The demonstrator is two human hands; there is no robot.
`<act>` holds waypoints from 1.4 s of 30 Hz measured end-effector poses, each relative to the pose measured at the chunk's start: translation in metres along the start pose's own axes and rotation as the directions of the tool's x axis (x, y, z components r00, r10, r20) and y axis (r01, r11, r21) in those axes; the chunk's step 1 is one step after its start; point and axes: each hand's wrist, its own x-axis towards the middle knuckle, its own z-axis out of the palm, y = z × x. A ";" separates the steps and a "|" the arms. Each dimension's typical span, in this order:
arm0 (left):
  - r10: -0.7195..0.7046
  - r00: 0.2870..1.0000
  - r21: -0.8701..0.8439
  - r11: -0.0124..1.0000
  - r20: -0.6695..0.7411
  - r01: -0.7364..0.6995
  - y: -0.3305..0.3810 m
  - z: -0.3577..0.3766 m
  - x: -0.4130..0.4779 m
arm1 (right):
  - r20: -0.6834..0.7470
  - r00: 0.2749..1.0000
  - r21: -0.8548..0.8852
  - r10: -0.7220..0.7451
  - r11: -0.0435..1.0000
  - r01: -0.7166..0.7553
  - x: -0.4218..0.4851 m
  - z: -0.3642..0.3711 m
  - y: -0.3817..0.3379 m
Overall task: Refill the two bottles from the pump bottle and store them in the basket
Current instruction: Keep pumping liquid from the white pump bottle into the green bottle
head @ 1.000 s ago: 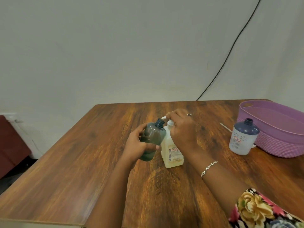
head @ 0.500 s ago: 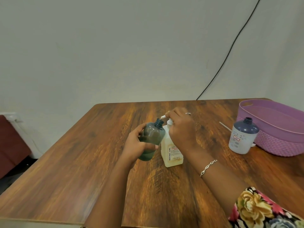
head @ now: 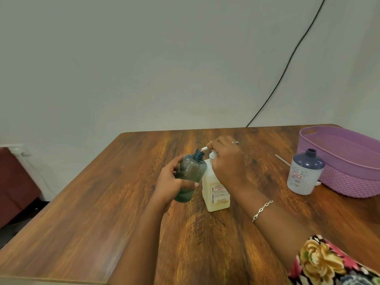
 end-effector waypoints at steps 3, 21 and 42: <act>0.003 1.000 0.009 1.000 0.002 -0.003 0.001 -0.001 0.000 | 0.017 1.000 0.036 0.006 0.999 -0.006 -0.003 -0.001 0.001; 0.009 1.000 0.035 0.999 0.002 -0.009 0.005 -0.001 -0.001 | 0.066 0.996 0.070 0.057 0.996 -0.062 -0.002 -0.009 0.000; 0.002 1.000 0.027 1.000 0.023 -0.002 0.007 -0.002 -0.002 | 0.071 0.993 0.089 0.096 0.991 -0.102 0.012 -0.011 0.002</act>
